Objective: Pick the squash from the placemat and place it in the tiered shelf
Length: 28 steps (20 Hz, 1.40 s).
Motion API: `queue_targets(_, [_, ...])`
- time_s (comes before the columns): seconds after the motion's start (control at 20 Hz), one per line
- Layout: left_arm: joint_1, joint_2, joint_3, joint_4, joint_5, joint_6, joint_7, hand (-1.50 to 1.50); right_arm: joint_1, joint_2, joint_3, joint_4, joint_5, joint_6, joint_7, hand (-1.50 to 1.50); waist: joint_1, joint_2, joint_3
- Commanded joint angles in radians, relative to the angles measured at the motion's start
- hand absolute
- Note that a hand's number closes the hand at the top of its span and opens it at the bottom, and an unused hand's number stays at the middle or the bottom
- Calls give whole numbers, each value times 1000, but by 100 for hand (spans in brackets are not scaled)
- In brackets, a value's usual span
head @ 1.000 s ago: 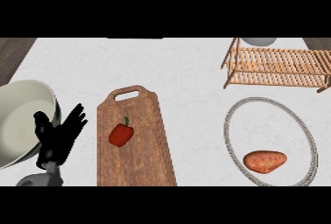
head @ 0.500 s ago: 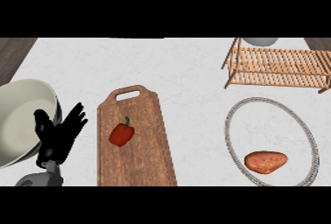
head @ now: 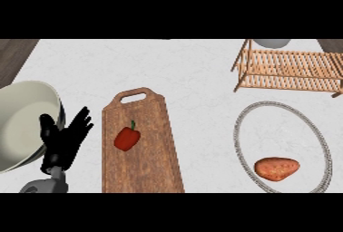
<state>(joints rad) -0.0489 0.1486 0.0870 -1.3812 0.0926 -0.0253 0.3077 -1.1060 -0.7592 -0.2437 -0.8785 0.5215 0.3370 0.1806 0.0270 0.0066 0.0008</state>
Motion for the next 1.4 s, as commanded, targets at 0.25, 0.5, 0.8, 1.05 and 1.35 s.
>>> queue_targets(0.25, [-76,1,10,-23,11,24,102,0,-98,24,20,251,92,-154,-167,150,-2,1,0])
queue_targets(0.5, [-36,-14,13,100,-24,8,-64,0,-114,4,3,353,85,-138,-284,150,-5,2,-1])
queue_targets(0.8, [-55,12,19,37,10,-20,34,0,-150,4,22,429,129,-163,-322,150,0,2,0])
queue_targets(1.05, [-61,-11,5,37,-16,19,40,0,-210,21,-70,466,64,-210,-205,150,5,4,0])
queue_targets(1.35, [-38,3,26,58,-6,-8,-27,0,-237,-24,-179,513,-36,-194,-195,-150,4,4,0])
